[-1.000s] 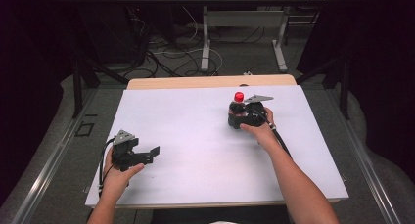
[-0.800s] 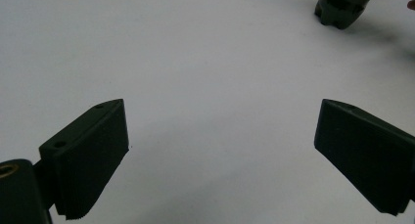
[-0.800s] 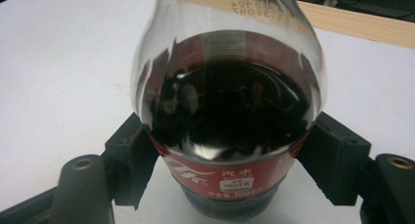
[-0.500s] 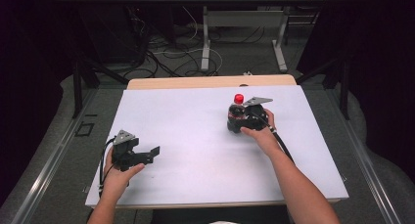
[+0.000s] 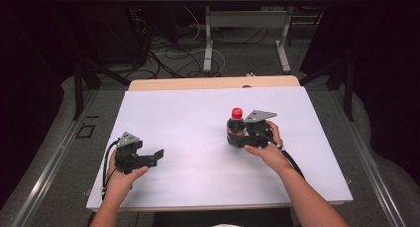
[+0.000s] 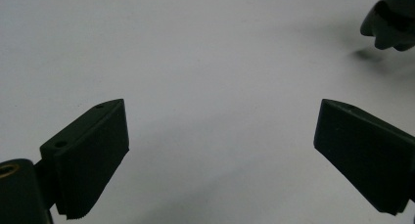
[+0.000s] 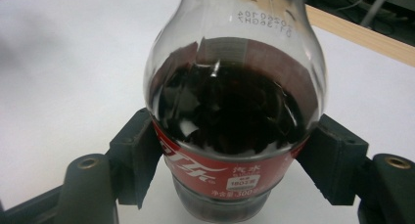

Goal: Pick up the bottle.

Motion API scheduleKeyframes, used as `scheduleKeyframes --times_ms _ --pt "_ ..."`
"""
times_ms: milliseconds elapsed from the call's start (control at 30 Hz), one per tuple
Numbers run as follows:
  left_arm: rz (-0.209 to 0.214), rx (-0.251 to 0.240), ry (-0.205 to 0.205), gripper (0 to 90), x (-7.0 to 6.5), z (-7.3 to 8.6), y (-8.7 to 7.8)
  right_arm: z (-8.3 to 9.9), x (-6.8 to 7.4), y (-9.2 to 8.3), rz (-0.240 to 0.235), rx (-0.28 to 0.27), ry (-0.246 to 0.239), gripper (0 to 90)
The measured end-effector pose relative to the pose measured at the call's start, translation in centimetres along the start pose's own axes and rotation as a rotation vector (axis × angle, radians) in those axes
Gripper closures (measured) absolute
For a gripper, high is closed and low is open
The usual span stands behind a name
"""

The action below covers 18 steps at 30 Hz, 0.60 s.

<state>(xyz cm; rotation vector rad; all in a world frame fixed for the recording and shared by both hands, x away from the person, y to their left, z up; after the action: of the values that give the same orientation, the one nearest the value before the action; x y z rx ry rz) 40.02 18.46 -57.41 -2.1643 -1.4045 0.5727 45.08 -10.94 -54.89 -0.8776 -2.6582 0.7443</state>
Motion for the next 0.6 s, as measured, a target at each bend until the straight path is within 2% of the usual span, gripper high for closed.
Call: scheduleKeyframes --times_ms 100,167,233,333,400,567,600 --pt "0.005 -0.006 0.001 6.4 -0.3 -0.1 0.0 0.4 1.6 -0.8 -0.036 0.005 -0.005 29.2" --pt "0.007 -0.007 0.013 6.4 -0.5 -0.2 -0.1 0.5 2.4 -1.2 -0.043 -0.014 -0.013 29.1" --pt "0.015 -0.006 0.014 6.4 -0.8 -0.2 -0.1 0.9 3.2 -1.8 -0.06 0.005 -0.02 29.1" --pt "0.024 -0.009 0.013 6.4 -1.1 -0.3 -0.1 1.1 4.4 -2.4 -0.091 -0.01 -0.022 29.1" --pt "0.033 -0.019 0.017 6.4 -1.5 -0.5 -0.1 1.2 5.1 -2.8 -0.117 -0.019 -0.032 29.2" --pt "0.054 -0.016 0.029 7.0 -2.4 -0.6 -0.2 1.6 6.3 -3.1 -0.154 0.003 -0.042 29.2" --pt "0.07 -0.025 0.035 7.8 -3.0 -0.9 -0.4 1.7 6.6 -3.0 -0.156 -0.013 -0.044 29.3"
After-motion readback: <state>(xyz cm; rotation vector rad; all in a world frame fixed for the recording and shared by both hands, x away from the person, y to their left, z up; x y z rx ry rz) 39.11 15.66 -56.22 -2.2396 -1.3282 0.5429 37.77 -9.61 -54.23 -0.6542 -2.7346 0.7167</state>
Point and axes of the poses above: each handheld gripper's, and its own axes: y roughly forward along the jaws, z roughly out of its underside, x roughly to its left, the point moved 10 cm from there along y, roughly forward along the jaws, and after that the axes turned 9 degrees about -z, right-handed, at the moved point
